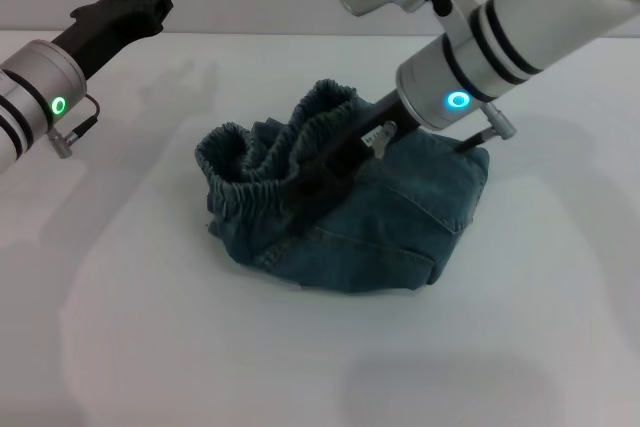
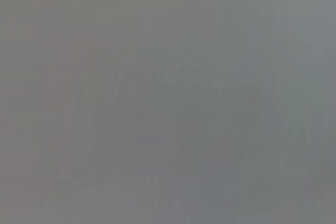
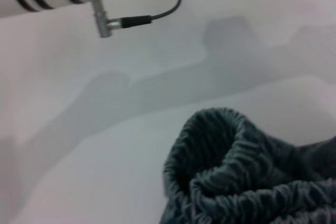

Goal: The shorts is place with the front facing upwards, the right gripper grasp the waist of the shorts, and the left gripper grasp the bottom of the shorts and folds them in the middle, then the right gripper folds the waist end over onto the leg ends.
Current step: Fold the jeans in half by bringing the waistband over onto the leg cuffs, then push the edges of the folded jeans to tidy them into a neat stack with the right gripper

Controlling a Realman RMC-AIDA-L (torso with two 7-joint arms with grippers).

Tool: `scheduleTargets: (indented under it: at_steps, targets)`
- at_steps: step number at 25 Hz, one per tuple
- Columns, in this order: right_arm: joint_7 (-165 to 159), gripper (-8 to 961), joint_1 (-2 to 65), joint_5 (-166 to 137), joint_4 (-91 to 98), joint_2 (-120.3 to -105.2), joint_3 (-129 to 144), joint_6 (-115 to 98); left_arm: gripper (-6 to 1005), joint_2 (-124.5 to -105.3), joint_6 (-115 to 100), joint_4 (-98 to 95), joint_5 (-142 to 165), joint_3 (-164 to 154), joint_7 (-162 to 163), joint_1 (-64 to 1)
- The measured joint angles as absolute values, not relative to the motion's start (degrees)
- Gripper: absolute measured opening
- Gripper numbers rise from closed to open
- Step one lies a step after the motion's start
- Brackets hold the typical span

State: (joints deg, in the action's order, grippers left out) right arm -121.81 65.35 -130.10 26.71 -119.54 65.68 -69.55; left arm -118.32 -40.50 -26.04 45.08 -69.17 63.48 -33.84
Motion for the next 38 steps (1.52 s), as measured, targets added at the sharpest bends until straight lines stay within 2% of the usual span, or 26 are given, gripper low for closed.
scheduleTargets:
  at_steps: [11,17,31,38]
  targets:
    - [-118.42,510,67.27,-124.23,25.37,-119.64,68.37,-59.99,333,-118.29,-43.21,-26.02,45.09,-69.17,63.27,-32.84]
    - [-117.35,510,65.91,-120.89,26.97,-119.40,68.36,-58.33,332,-118.28,-43.85,-25.94,45.09,-69.16,63.22,-32.39]
    - [-122.29,511,43.43,-119.85,46.05,-118.87,62.87,-56.94,333,-117.90,-52.24,-26.08,45.52,-69.63,63.81,-28.92]
    - [-118.49,511,32.91,-113.19,53.02,-118.90,62.48,-42.94,333,-117.84,-59.36,-25.85,45.72,-74.83,64.68,-25.99]
